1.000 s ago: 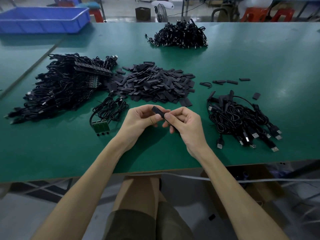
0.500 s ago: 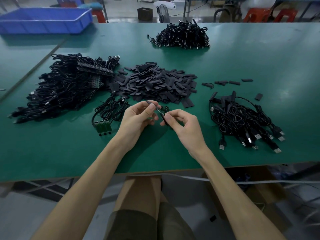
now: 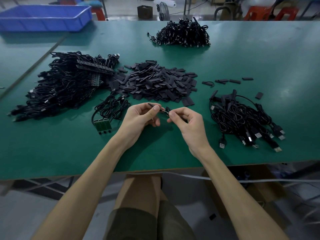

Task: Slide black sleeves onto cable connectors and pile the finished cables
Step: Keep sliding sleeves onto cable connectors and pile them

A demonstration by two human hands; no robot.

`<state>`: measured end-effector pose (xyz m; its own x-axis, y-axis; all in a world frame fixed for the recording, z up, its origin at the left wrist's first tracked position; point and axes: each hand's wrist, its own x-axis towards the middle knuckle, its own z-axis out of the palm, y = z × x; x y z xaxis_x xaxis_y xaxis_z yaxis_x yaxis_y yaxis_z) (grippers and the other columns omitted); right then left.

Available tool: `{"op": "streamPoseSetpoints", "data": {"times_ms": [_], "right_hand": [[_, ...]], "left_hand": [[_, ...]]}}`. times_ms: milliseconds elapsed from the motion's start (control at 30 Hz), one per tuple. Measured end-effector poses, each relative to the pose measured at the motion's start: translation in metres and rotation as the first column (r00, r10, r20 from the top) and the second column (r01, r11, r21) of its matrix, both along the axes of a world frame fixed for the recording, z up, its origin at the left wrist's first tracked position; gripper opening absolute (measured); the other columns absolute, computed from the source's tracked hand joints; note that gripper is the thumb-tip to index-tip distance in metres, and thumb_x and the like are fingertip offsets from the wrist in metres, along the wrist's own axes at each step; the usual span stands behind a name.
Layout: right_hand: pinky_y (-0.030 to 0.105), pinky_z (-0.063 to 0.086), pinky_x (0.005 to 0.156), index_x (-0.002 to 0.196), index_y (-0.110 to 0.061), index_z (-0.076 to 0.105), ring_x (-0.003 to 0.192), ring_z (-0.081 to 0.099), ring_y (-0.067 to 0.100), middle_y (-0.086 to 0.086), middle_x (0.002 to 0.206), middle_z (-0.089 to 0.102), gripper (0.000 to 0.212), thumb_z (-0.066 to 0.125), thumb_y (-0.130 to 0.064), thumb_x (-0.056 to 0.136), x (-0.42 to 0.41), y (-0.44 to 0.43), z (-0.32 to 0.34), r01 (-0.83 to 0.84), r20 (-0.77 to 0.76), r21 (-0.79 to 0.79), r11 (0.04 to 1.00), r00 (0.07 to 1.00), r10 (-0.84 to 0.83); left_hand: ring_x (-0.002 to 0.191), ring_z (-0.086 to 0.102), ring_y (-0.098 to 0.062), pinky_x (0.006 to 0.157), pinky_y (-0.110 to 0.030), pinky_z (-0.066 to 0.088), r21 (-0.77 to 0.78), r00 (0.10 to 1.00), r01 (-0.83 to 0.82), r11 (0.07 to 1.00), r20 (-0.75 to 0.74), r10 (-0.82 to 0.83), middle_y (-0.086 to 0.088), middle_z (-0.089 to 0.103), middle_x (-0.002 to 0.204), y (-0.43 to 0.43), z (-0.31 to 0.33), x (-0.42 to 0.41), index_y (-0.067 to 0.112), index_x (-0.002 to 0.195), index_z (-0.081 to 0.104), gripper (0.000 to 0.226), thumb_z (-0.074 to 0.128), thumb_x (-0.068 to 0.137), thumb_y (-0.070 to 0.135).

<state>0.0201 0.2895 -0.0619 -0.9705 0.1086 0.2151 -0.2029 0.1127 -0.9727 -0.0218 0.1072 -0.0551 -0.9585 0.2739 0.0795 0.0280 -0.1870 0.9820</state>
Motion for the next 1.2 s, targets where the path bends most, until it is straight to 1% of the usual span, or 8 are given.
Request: {"op": "streamPoseSetpoints", "data": {"times_ms": [100, 233, 333, 433, 600, 833, 967, 1200], "right_hand": [[0.020, 0.054, 0.081, 0.095, -0.022, 0.074, 0.086, 0.074, 0.010, -0.004, 0.083, 0.078, 0.004, 0.071, -0.024, 0.098, 0.000, -0.001, 0.001, 0.017, 0.003, -0.001, 1.000, 1.000, -0.017], [0.038, 0.056, 0.089, 0.106, -0.023, 0.069, 0.091, 0.074, 0.016, -0.003, 0.085, 0.078, 0.011, 0.074, -0.025, 0.096, 0.002, -0.003, 0.004, 0.005, 0.008, 0.017, 1.000, 1.000, -0.006], [0.024, 0.054, 0.083, 0.104, -0.022, 0.073, 0.088, 0.071, 0.007, -0.007, 0.086, 0.076, 0.014, 0.079, -0.019, 0.091, 0.003, -0.004, 0.006, -0.009, -0.032, 0.069, 0.998, 0.999, 0.011], [0.013, 0.051, 0.080, 0.099, -0.016, 0.076, 0.088, 0.070, 0.001, -0.009, 0.089, 0.076, 0.012, 0.080, -0.013, 0.089, 0.003, -0.004, 0.007, 0.038, -0.051, 0.140, 0.989, 0.998, -0.031], [0.012, 0.052, 0.078, 0.097, -0.013, 0.079, 0.086, 0.071, 0.000, -0.008, 0.089, 0.077, 0.009, 0.081, -0.014, 0.089, 0.005, -0.005, 0.009, 0.081, -0.048, 0.182, 0.980, 0.996, -0.074], [0.010, 0.050, 0.075, 0.095, -0.015, 0.079, 0.082, 0.070, -0.002, -0.010, 0.084, 0.076, 0.008, 0.083, -0.015, 0.087, 0.006, -0.005, 0.011, 0.112, -0.023, 0.178, 0.978, 0.994, -0.110], [0.009, 0.050, 0.076, 0.097, -0.016, 0.079, 0.084, 0.069, -0.003, -0.010, 0.089, 0.075, 0.008, 0.081, -0.016, 0.090, 0.008, -0.006, 0.011, 0.121, -0.028, 0.214, 0.969, 0.993, -0.117], [0.012, 0.052, 0.075, 0.098, -0.014, 0.079, 0.083, 0.071, 0.000, -0.009, 0.088, 0.076, 0.009, 0.080, -0.015, 0.090, 0.007, -0.005, 0.011, 0.137, -0.021, 0.199, 0.970, 0.991, -0.135]], "left_hand": [[0.067, 0.064, -0.019, 0.067, -0.027, 0.055, 0.013, 1.000, -0.016, 1.000, 0.021, 0.015, -0.007, 0.074, 0.099, 0.001, 0.000, -0.001, -0.003, 0.111, 0.068, 0.022, 0.066, 0.098, 0.015], [0.074, 0.068, -0.017, 0.075, -0.025, 0.056, 0.033, 0.997, -0.044, 0.999, 0.066, 0.041, -0.004, 0.074, 0.088, 0.002, -0.002, -0.002, -0.005, 0.109, 0.068, 0.021, 0.066, 0.098, 0.012], [0.076, 0.068, -0.017, 0.078, -0.026, 0.057, 0.067, 0.994, -0.043, 0.997, 0.103, 0.036, -0.007, 0.073, 0.086, 0.000, -0.001, -0.003, -0.005, 0.108, 0.068, 0.020, 0.067, 0.097, 0.011], [0.073, 0.069, -0.017, 0.074, -0.026, 0.057, 0.077, 0.994, -0.021, 0.997, 0.108, 0.013, -0.008, 0.073, 0.086, -0.001, 0.002, -0.002, -0.001, 0.110, 0.065, 0.022, 0.071, 0.094, 0.011], [0.072, 0.069, -0.020, 0.073, -0.027, 0.057, 0.007, 0.997, 0.031, 0.999, 0.069, -0.032, -0.015, 0.073, 0.081, 0.000, 0.001, -0.002, -0.001, 0.109, 0.066, 0.020, 0.072, 0.093, 0.011], [0.069, 0.067, -0.019, 0.072, -0.026, 0.057, -0.038, 0.996, 0.058, 0.998, 0.076, -0.055, -0.011, 0.070, 0.078, 0.002, 0.003, -0.002, -0.003, 0.104, 0.068, 0.017, 0.071, 0.093, 0.009], [0.071, 0.065, -0.018, 0.074, -0.026, 0.057, -0.098, 0.994, 0.099, 0.990, 0.053, -0.094, -0.011, 0.068, 0.081, -0.001, 0.006, -0.003, 0.002, 0.101, 0.070, 0.010, 0.068, 0.095, 0.009], [0.079, 0.069, -0.021, 0.078, -0.027, 0.057, -0.100, 0.984, 0.175, 0.979, 0.053, -0.170, -0.017, 0.072, 0.089, -0.003, 0.007, -0.004, -0.001, 0.107, 0.072, 0.014, 0.066, 0.096, 0.006]]}}
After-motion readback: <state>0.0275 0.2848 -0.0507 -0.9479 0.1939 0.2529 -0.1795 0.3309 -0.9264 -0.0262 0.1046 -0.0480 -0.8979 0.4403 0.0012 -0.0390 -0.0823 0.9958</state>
